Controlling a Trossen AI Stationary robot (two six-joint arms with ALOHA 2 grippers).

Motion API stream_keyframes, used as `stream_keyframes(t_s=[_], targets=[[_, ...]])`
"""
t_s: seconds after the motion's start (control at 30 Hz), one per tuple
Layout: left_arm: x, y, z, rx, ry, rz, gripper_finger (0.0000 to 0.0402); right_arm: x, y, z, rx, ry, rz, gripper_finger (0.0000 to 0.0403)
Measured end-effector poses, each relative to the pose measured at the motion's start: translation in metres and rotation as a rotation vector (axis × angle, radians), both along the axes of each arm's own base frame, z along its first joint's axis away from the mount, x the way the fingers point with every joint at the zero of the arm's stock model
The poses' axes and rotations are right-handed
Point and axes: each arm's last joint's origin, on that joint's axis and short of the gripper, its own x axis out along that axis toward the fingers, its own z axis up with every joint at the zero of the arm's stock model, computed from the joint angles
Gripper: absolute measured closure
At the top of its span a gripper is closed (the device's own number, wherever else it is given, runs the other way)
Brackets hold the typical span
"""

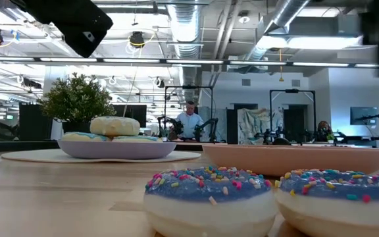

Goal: Pick & Place donuts
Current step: Put the small violet donut on the pink plate

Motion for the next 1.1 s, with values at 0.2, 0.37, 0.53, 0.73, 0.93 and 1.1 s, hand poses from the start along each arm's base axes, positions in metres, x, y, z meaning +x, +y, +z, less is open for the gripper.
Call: stream_keyframes(t_s=[0.2,0.37,0.53,0.73,0.93,1.1], targets=[[0.000,-0.001,0.001,0.069,-0.020,-0.067,0.0401,-0.016,0.020,-0.002,0.043,0.019,-0.049,0.0225],[0.000,-0.003,0.000,0.096,-0.015,-0.142,0.0401,-0.021,0.037,-0.013,0.087,0.013,-0.165,0.0224],[-0.002,-0.005,-0.002,0.101,0.009,-0.234,0.0402,-0.008,0.052,-0.027,0.135,-0.067,-0.151,0.0198],[-0.006,-0.006,-0.007,0.108,0.077,-0.311,0.0401,0.033,0.073,-0.042,0.207,-0.170,-0.022,0.0169],[-0.008,-0.005,-0.010,0.127,0.109,-0.329,0.0401,0.060,0.077,-0.040,0.131,-0.060,0.039,0.0168],[-0.008,-0.005,-0.010,0.130,0.109,-0.332,0.0401,0.076,0.075,-0.034,0.049,0.004,0.074,0.0168]])
